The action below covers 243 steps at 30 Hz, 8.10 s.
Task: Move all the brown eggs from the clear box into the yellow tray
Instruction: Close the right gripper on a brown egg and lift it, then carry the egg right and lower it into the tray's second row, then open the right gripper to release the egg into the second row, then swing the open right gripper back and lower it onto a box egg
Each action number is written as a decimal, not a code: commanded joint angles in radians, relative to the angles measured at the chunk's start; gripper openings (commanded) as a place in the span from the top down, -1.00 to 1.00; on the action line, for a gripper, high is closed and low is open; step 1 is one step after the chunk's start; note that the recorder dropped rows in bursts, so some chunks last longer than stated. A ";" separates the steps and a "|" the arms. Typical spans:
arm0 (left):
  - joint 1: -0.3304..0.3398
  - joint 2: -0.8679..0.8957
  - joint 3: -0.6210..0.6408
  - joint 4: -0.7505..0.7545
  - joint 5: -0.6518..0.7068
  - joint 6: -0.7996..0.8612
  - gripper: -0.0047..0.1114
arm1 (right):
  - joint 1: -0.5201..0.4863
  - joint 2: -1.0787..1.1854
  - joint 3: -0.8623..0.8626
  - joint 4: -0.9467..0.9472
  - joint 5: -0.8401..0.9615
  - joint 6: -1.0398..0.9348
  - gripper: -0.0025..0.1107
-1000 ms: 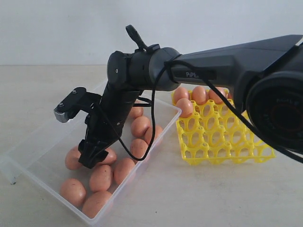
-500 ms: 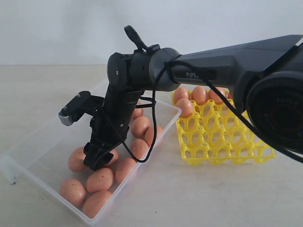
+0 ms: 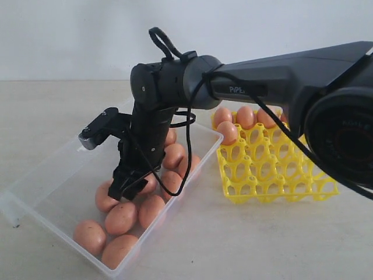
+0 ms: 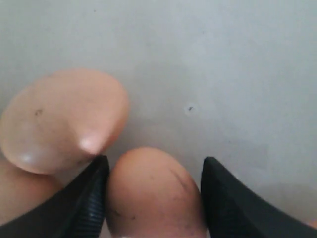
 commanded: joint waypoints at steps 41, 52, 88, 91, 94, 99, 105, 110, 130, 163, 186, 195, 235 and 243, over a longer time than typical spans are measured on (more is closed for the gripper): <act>-0.005 0.003 -0.004 -0.005 -0.204 0.004 0.99 | -0.368 -0.611 0.843 -0.832 -1.618 1.637 0.96; -0.005 0.003 -0.004 -0.005 -0.223 0.004 0.99 | -0.653 -0.581 0.848 -1.505 -1.996 1.936 0.96; -0.005 0.003 -0.004 -0.005 -0.225 0.004 0.99 | -0.774 -0.335 0.847 -1.392 -1.892 1.501 0.96; -0.005 0.003 -0.004 -0.005 -0.225 0.004 0.99 | -0.823 -0.318 0.849 -1.426 -1.933 1.527 0.96; -0.005 0.003 -0.004 -0.005 -0.225 0.004 0.99 | -0.840 -0.303 0.849 -1.513 -1.960 1.551 0.96; -0.005 0.003 -0.004 -0.005 -0.225 0.004 0.99 | -0.838 -0.294 0.849 -1.507 -2.027 1.498 0.96; -0.005 0.003 -0.004 -0.005 -0.227 0.004 0.99 | -0.838 -0.292 0.849 -1.512 -1.920 1.453 0.96; -0.005 0.003 -0.004 -0.005 -0.227 0.004 0.99 | -0.838 -0.248 0.849 -1.498 -1.877 1.381 0.96; -0.005 0.003 -0.004 -0.005 -0.231 0.004 0.99 | -0.748 -0.196 0.845 -1.292 -1.836 1.199 0.96; -0.005 0.003 -0.004 -0.005 -0.227 0.004 0.99 | -0.714 -0.365 0.845 -1.106 -2.068 1.363 0.96; -0.005 0.003 -0.004 -0.005 -0.102 0.068 0.99 | 0.005 -0.397 0.165 -0.346 0.015 0.489 0.96; -0.005 0.003 -0.004 -0.013 0.037 0.046 0.99 | 0.015 -0.141 -0.126 -0.110 0.304 0.404 0.96; -0.003 0.003 -0.004 0.024 0.083 0.130 0.30 | 0.078 0.088 -0.152 -0.131 0.186 0.338 0.20; -0.003 0.003 -0.004 0.024 0.083 0.130 0.30 | 0.078 0.070 -0.153 -0.106 0.269 0.255 0.96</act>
